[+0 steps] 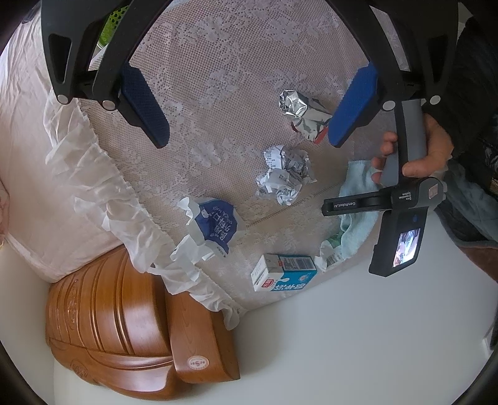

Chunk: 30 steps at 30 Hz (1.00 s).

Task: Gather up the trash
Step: 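Lift the towel with the left tool while the right tool moves toward the snack wrapper, then grasp the green-and-white snack wrapper with the right tool while the left tool holds the towel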

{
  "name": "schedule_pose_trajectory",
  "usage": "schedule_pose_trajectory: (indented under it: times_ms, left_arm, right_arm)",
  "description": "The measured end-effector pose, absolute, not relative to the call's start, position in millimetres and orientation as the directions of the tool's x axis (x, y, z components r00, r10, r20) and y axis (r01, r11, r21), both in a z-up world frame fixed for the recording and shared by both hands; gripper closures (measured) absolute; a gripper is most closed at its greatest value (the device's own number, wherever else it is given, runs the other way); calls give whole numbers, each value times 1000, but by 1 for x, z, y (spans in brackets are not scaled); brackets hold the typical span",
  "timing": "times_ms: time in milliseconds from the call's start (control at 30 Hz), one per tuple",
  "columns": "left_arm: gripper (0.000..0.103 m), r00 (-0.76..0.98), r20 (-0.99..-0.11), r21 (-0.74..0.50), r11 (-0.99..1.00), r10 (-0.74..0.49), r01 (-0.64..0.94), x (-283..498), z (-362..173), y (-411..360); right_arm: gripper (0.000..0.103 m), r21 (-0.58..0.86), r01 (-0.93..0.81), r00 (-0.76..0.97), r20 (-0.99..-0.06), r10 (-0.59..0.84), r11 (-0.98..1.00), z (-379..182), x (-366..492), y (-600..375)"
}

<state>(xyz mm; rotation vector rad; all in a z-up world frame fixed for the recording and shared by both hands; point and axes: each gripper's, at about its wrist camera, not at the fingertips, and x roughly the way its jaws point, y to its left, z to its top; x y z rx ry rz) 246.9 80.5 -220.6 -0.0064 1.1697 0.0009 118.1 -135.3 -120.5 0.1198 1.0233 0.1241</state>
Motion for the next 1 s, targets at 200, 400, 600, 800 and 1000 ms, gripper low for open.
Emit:
schedule_pose_trajectory:
  times_ms: [200,400,600,800,1000]
  left_arm:
    - [6,353,-936,-6,1000,-3,-9,254,-220,81]
    - [8,360,-933,-4,1000,2,-15,253,-220,81]
    - [69,428,-903,13,999,32,-48,244,-204,87]
    - [78,482,-876,-59,995,-14,-78,227,-173,111]
    - [78,539,-842,-89,993,-35,-73,190,-130,132]
  right_arm:
    - [2,165,-48,514,-842,166,985,-124,119,-137]
    - [2,173,-45,511,-842,171,984,-126,119,-139]
    - [2,174,-37,515,-841,168,984,-126,117,-142]
    - [2,176,-57,518,-836,180,983,-124,118,-138]
    - [2,172,-123,536,-817,211,977,-115,135,-119]
